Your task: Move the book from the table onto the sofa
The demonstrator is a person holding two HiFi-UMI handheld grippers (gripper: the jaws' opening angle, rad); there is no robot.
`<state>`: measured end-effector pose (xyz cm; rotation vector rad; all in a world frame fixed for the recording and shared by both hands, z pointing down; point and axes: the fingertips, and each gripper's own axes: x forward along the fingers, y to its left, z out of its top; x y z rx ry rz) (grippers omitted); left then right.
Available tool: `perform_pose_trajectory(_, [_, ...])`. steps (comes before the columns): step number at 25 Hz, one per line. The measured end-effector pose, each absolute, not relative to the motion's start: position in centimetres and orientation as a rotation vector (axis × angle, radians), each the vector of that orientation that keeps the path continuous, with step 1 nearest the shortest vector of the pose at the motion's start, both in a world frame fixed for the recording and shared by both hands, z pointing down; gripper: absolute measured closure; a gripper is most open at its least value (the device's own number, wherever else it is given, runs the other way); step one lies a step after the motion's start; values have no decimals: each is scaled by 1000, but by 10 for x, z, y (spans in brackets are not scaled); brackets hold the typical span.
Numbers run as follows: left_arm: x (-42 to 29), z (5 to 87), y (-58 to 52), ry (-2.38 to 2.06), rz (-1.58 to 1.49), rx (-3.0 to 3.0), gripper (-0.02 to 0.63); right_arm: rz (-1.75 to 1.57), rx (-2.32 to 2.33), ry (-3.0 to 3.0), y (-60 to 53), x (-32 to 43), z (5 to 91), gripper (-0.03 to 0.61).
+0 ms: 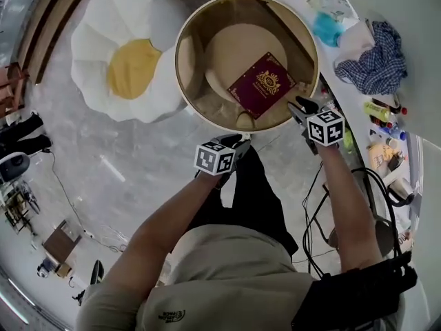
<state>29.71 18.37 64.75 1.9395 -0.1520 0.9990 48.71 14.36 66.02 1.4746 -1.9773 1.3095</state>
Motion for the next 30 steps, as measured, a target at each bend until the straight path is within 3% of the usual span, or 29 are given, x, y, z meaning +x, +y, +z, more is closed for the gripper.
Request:
perform_pose_trajectory(8, [320,708,159,-241,1031,1830,467,1340,1478,-1926,98,538,726,417])
perform_pose_trajectory(17, [334,755,128,-353,952,1732,462,1471,1398,-1982,81,541,780,416])
perform_pose_trajectory(27, [345,784,118,-392,931,1629,465,1579,1446,-2024,83,535,788,445])
perform_pose_trajectory(30, [341,780,116,-415,940,1627,496,1581,1459,-2017,83,535,782,460])
